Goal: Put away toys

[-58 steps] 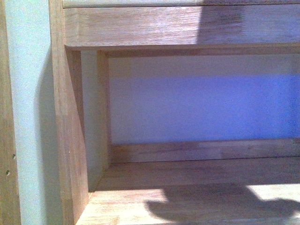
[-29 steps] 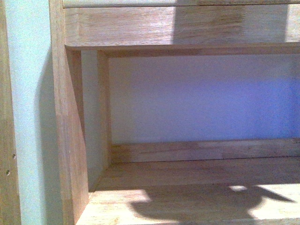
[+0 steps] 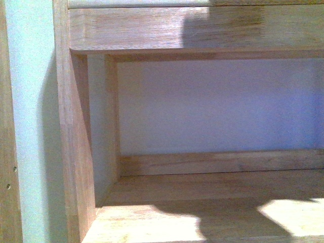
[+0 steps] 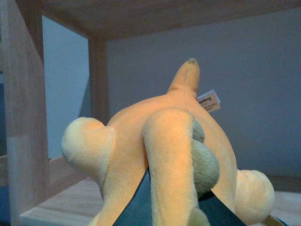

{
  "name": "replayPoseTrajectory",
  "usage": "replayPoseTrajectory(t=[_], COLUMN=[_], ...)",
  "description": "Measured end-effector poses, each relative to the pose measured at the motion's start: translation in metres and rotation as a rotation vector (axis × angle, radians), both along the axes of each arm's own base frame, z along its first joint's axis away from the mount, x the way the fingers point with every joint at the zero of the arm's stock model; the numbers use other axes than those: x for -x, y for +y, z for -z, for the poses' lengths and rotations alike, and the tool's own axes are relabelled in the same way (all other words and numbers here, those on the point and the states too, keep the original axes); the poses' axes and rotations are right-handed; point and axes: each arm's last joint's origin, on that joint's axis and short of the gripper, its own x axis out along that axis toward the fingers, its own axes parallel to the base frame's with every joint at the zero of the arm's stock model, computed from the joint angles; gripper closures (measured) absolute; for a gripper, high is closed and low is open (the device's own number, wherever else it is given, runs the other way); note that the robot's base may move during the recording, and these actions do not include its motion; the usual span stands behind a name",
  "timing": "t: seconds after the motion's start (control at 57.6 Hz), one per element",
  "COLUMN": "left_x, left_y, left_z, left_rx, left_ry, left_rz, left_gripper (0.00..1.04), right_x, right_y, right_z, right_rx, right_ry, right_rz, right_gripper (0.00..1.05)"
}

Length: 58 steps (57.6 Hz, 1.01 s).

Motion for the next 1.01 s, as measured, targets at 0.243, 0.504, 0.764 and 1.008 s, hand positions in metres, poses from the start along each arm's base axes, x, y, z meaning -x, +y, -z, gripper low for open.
replayPoseTrajectory(t=[0.243,0.504,0.764,1.008], left_x=[0.0,0.0,0.0,0.0], left_y=[0.0,0.0,0.0,0.0], left_z=[0.0,0.0,0.0,0.0], left_rx=[0.0,0.0,0.0,0.0], left_ry=[0.0,0.0,0.0,0.0], left_rz=[0.0,0.0,0.0,0.0], left_gripper=[0.06,0.06,0.06,0.06], right_x=[-0.032,-0.064,-0.098,-0.124], right_y=[0.011,0.033,0.051,0.064], right_z=[-0.012,-0.013,-0.011,-0.007], right_rx=[-0.042,-0.065,-0.089,-0.109], right_ry=[0.004,0.02,0.043,0.064], right_rz=[-0.024,-0.065,-0.093,-0.11], right_gripper=[0.98,0.98,0.98,0.98])
